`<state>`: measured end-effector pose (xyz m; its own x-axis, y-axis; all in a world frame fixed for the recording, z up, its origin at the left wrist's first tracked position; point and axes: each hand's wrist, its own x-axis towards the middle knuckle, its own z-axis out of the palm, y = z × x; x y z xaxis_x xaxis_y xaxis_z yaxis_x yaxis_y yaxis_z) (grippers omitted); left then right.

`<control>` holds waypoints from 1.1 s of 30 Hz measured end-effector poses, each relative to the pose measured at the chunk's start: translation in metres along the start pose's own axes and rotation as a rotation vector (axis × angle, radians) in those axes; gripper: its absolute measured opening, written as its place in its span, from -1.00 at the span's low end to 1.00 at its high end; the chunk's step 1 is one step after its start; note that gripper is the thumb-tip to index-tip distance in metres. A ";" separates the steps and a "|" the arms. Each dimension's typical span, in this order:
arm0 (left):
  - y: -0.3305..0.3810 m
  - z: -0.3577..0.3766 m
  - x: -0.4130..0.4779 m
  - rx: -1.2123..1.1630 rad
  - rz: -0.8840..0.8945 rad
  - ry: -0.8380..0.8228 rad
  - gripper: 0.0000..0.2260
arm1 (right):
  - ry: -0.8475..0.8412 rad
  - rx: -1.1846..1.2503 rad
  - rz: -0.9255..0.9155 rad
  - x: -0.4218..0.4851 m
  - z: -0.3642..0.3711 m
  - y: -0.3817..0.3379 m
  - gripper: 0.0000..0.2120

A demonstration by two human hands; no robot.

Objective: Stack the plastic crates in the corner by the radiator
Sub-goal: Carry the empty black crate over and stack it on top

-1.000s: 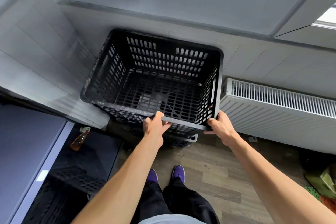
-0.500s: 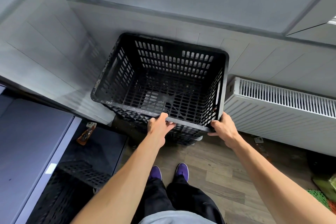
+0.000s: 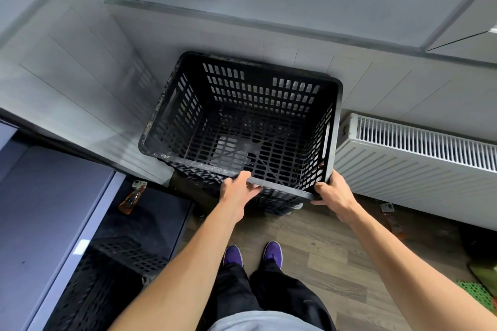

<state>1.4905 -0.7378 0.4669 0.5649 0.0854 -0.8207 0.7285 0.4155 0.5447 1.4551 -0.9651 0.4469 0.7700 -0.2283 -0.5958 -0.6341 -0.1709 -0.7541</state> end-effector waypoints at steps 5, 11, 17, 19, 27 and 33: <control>0.011 0.000 0.010 0.032 -0.020 -0.006 -0.60 | -0.029 0.003 0.024 0.005 0.000 -0.016 -0.59; 0.008 -0.006 0.012 0.065 -0.068 -0.061 -0.61 | -0.024 -0.006 0.031 -0.002 0.000 -0.020 -0.59; -0.008 -0.012 0.008 0.059 -0.082 -0.053 -0.62 | -0.001 0.022 0.034 -0.013 0.002 -0.001 -0.58; -0.009 -0.013 0.006 0.081 -0.077 -0.059 -0.60 | 0.004 0.015 0.033 -0.014 0.002 0.003 -0.57; 0.005 -0.019 0.000 0.330 -0.104 -0.106 -0.29 | 0.017 -0.139 0.033 -0.010 0.003 0.000 -0.66; 0.003 -0.032 -0.003 0.570 0.038 0.072 -0.01 | 0.261 -0.667 -0.129 -0.022 0.010 -0.002 -0.19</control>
<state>1.4785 -0.7080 0.4660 0.5813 0.1608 -0.7976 0.8134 -0.1408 0.5644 1.4401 -0.9500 0.4582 0.8524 -0.3741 -0.3655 -0.5117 -0.7407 -0.4353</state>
